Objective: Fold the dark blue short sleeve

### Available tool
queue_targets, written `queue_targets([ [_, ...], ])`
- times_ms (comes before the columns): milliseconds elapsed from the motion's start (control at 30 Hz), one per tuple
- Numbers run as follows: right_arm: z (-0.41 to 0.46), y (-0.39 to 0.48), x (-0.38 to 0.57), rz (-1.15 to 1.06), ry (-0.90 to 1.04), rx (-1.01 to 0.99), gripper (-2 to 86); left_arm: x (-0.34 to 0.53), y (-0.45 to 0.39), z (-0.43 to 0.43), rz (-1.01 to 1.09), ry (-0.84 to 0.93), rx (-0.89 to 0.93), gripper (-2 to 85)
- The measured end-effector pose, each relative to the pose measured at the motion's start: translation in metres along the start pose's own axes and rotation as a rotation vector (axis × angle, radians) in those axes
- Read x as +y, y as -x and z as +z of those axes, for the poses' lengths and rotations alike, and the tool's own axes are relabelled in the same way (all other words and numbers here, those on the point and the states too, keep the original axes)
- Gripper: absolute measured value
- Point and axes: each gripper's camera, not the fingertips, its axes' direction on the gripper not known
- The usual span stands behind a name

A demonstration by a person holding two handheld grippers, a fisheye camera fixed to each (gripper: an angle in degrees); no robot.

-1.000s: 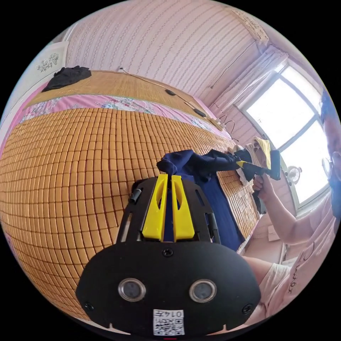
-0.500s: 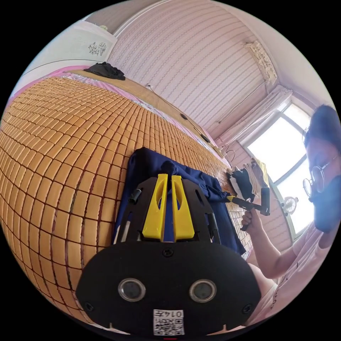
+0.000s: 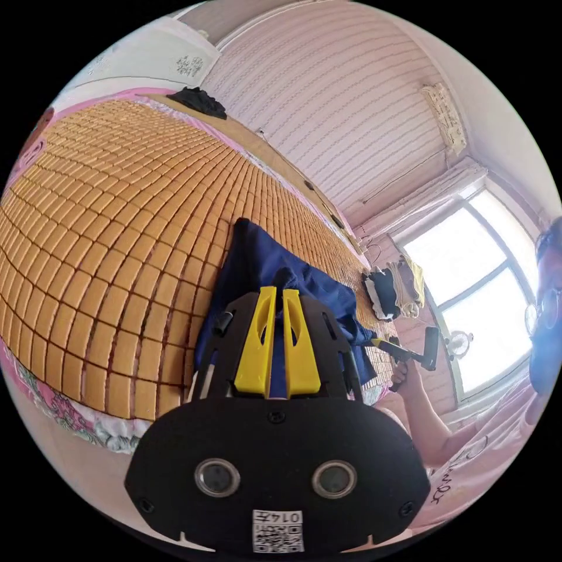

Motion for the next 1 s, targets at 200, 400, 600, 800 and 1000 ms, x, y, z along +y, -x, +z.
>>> queue_targets([
  [200, 0.006, 0.035, 0.016, 0.052, 0.067, 0.098, 2.6, 0.016, 0.006, -0.03, 0.012, 0.001, -0.09, -0.8],
  [400, -0.014, 0.094, -0.012, 0.012, -0.004, 0.227, 6.3, 0.019, -0.054, -0.025, 0.292, -0.061, -0.257, 0.9],
  [600, 0.033, 0.17, -0.078, -0.14, 0.098, 0.272, 12.2, 0.03, -0.097, 0.06, 0.419, 0.19, -0.105, 6.3],
  [800, 0.085, 0.196, -0.119, -0.104, 0.242, 0.213, 4.6, 0.049, -0.105, 0.109, 0.476, 0.451, -0.172, 2.0],
  [1000, 0.055, 0.238, -0.122, -0.191, 0.195, 0.084, 2.4, 0.07, -0.104, 0.088, 0.593, 0.523, 0.021, -0.5],
])
